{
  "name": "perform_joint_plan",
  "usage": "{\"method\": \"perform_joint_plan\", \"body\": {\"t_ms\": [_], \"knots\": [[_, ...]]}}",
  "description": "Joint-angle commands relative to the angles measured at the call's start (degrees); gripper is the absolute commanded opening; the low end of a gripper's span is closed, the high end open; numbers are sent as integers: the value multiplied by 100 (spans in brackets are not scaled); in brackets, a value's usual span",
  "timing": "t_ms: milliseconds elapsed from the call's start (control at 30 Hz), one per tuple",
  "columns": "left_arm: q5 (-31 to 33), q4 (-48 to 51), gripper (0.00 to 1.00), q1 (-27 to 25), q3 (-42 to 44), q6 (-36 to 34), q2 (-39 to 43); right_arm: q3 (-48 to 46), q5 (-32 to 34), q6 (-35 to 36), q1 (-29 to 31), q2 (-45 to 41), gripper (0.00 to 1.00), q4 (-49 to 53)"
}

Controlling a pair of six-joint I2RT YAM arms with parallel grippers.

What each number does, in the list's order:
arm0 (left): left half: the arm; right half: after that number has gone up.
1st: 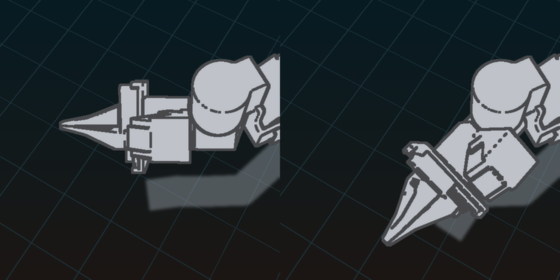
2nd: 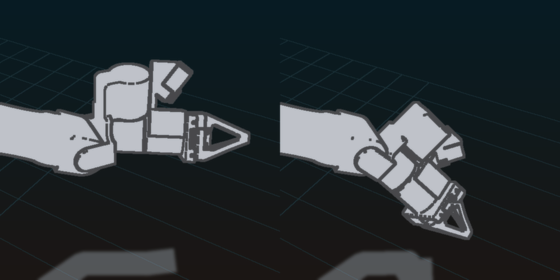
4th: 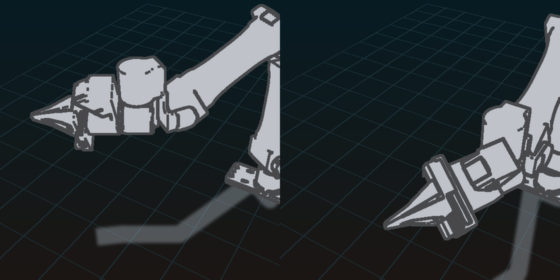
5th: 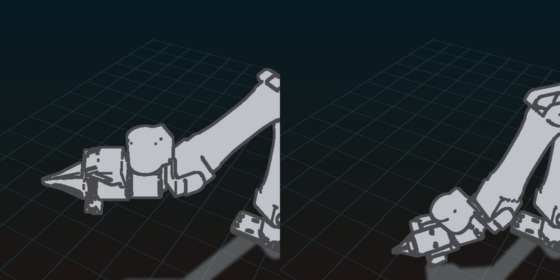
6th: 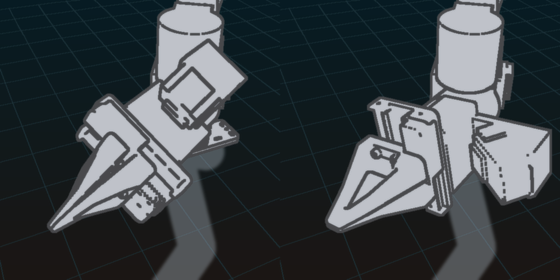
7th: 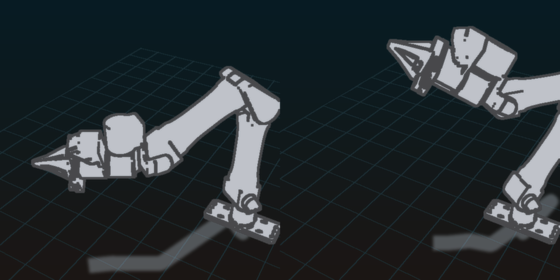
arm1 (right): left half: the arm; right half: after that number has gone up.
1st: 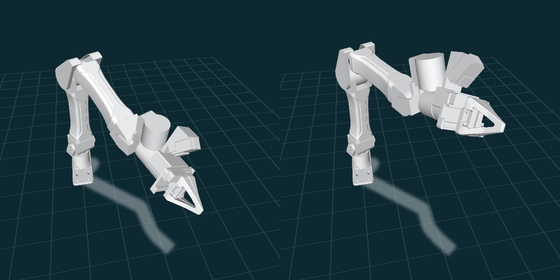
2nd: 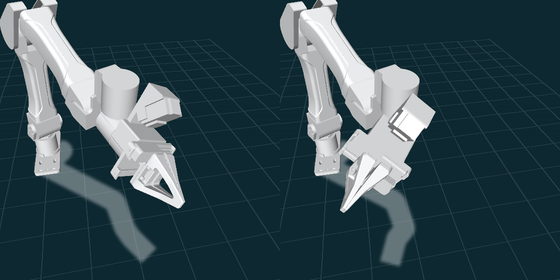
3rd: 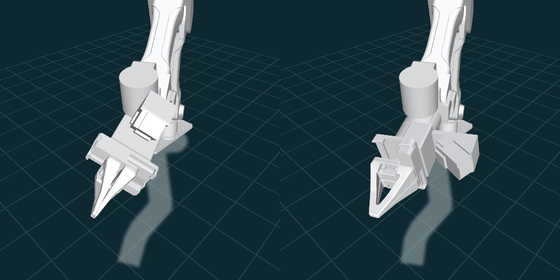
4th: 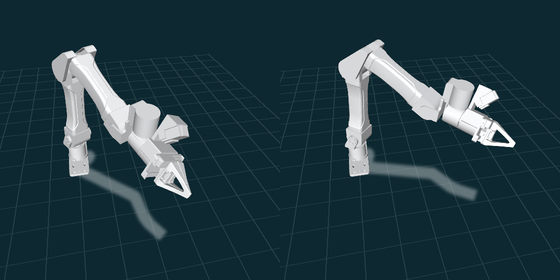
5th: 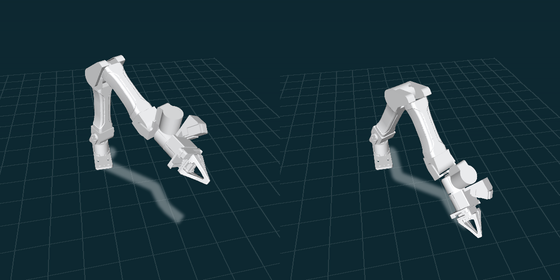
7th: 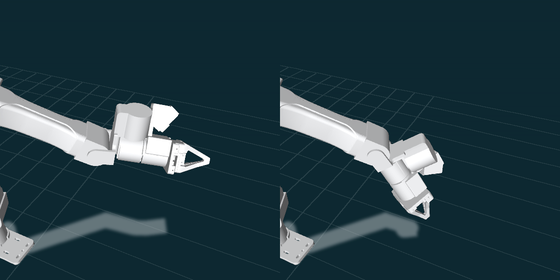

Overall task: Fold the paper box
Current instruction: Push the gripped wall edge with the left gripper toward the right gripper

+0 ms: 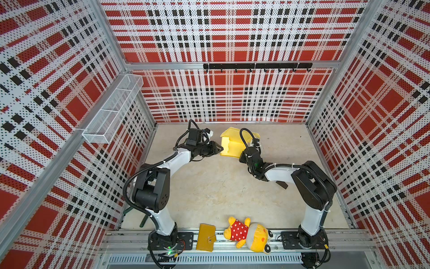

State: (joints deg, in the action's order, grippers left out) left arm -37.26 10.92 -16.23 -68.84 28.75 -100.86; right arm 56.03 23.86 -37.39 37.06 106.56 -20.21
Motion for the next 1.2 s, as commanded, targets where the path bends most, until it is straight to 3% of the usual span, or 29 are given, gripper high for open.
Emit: {"method": "perform_joint_plan", "body": {"t_ms": [0,267,433,700,867,1000,1167], "knots": [[63,171,36,-71,-162,-68,-157,80,358,-209,40,-221,0,-139],[32,339,29,-245,-597,51,-589,77,625,-291,44,-274,0,74],[277,1089,29,-394,-1527,-348,-1246,61,851,-321,47,-328,0,227],[526,597,30,-732,-1852,-159,-1605,177,1314,-496,38,-327,0,761],[1111,744,30,-928,-1782,-71,-1722,583,1292,-646,25,-60,0,1344],[1776,1047,30,-1107,-1740,-399,-1715,903,1196,-874,28,179,0,1854],[2114,1007,29,-1154,-1554,-288,-1794,1156,1145,-1061,12,352,0,2271]]}}
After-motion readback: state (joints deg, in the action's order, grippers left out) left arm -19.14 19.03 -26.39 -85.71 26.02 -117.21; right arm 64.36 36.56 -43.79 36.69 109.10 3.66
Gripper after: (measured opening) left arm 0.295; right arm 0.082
